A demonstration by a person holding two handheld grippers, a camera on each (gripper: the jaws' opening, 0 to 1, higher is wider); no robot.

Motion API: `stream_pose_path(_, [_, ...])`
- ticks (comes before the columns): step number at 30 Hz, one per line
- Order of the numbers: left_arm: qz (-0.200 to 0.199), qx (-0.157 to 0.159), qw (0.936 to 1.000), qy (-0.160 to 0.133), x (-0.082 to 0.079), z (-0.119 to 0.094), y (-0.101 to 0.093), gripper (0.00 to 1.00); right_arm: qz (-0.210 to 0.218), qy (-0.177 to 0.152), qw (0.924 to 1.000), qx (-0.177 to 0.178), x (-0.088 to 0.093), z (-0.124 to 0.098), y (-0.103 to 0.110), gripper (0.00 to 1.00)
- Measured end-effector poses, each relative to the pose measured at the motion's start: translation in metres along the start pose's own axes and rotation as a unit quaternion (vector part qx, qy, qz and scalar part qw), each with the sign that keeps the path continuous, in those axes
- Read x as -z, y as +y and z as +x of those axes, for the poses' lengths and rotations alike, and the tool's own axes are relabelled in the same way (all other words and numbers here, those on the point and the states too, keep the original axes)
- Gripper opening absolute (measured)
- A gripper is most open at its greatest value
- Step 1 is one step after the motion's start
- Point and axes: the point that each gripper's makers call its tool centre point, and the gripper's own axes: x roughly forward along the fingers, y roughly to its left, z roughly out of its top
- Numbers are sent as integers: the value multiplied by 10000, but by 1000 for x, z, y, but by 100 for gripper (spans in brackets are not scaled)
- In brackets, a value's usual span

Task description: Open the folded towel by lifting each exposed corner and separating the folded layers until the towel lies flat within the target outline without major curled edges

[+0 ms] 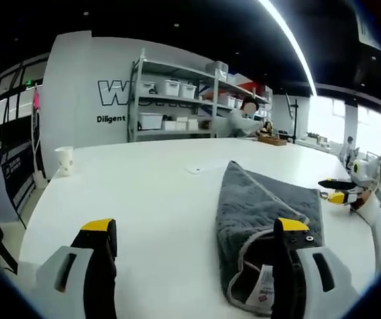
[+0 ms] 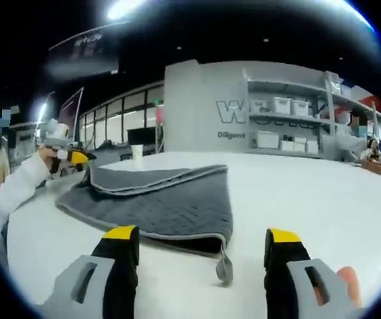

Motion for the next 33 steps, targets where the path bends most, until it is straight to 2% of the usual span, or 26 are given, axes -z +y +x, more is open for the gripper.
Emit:
stream_pose_path(5, [36,38,10000,-52,-3,1,-1,97,-193,-15,9993,-323,-3,3,19,99])
stream_pose_path(9, [56,77,9999,-72,-4,1,-3,97,-371,50,9978,-552,-2,4,30,99])
stream_pose_path(14, [190,238,9994,-138,-8,1,-11,97,-461,-56,9956,-815,-7,2,42,99])
stream_pose_path(17, [510,422,9976,-215,-12,2,-25,97,-444,-114,9952,-870,-9,2,42,99])
stream_pose_path(19, [699,609,9956,-154,-10,4,-40,97,-386,-73,9953,-886,-8,3,42,99])
stream_pose_path(23, [1049,856,9908,-18,-2,12,-65,97,-364,28,9958,-838,-4,6,37,99])
stream_pose_path(25, [1335,971,9863,22,2,17,-79,97,-387,15,9958,-831,-4,5,37,99])
stream_pose_path(28, [1697,1101,9793,43,6,22,-101,96,-383,-7,9957,-842,-5,5,39,99])
stream_pose_path(30, [1825,1088,9772,22,7,26,-113,94,-389,10,9958,-827,-4,5,39,99])
stream_pose_path(33, [2418,1044,9647,-3,11,29,-131,92,-424,124,9955,-834,0,8,39,99])
